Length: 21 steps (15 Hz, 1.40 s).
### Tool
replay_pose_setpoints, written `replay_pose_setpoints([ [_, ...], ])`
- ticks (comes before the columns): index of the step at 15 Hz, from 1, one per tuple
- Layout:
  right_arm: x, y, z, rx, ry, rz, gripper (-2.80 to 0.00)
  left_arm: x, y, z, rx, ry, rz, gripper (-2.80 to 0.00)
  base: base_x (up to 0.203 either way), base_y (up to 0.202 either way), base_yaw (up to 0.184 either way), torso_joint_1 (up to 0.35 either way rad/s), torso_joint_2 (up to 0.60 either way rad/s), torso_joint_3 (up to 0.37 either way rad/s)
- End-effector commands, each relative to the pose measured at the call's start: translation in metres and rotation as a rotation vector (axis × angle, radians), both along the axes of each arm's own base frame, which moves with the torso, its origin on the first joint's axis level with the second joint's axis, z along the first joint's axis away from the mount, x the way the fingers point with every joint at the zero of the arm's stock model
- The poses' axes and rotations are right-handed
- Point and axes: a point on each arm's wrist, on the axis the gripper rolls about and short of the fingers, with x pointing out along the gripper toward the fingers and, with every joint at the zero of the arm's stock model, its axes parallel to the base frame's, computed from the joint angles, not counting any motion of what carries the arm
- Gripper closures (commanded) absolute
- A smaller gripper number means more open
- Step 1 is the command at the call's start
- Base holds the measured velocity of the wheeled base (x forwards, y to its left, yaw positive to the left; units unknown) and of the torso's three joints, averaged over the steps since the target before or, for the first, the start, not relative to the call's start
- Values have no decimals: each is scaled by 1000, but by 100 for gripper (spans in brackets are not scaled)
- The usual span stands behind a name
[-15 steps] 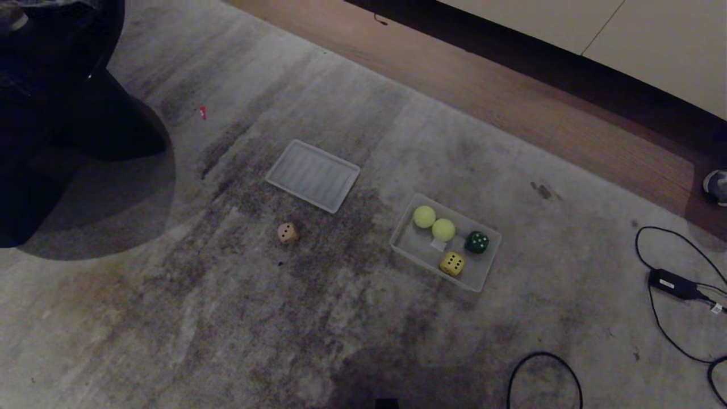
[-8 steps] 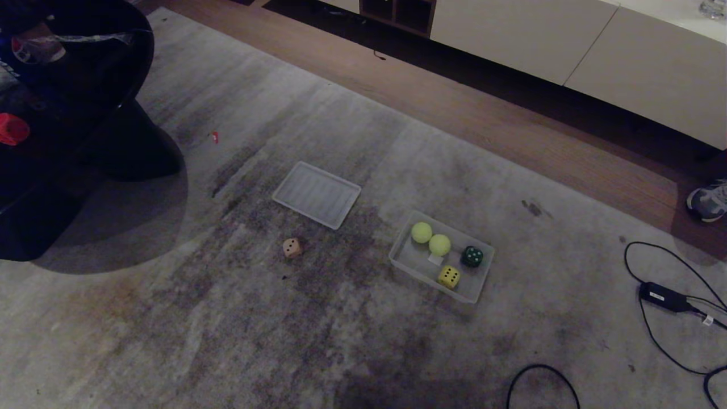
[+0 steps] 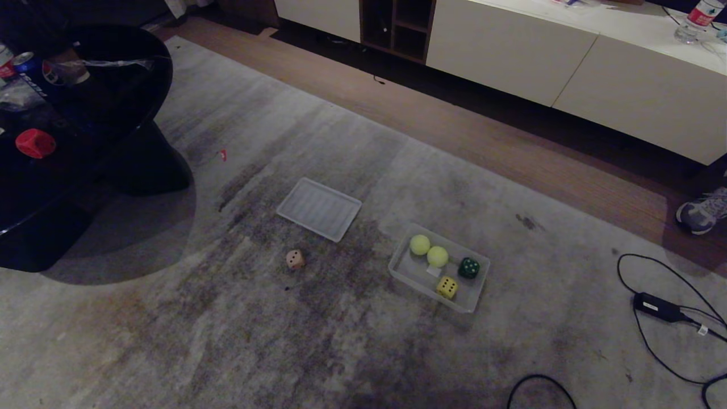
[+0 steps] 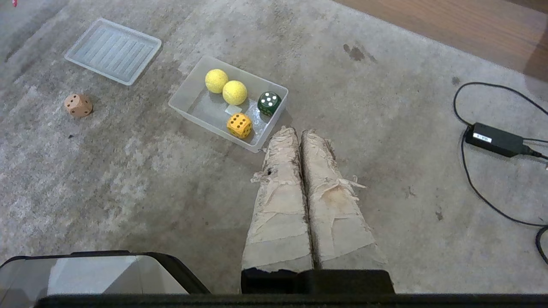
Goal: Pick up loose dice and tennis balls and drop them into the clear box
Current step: Pick up toys out of the box
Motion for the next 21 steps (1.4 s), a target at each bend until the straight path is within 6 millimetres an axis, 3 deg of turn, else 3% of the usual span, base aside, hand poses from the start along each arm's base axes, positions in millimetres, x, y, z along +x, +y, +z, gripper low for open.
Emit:
replay_pose_setpoints([
  [1, 0, 0, -1, 1, 6, -1, 0, 0, 0, 0, 5, 1, -4, 0, 0, 0, 0, 0, 0, 0],
  [11, 0, 0, -1, 1, 8, 0, 0, 0, 0, 0, 7, 1, -4, 0, 0, 0, 0, 0, 0, 0],
  [21, 0, 0, -1, 1, 8, 1, 0, 0, 0, 0, 5, 1, -4, 0, 2, -7, 155, 3, 3, 4],
])
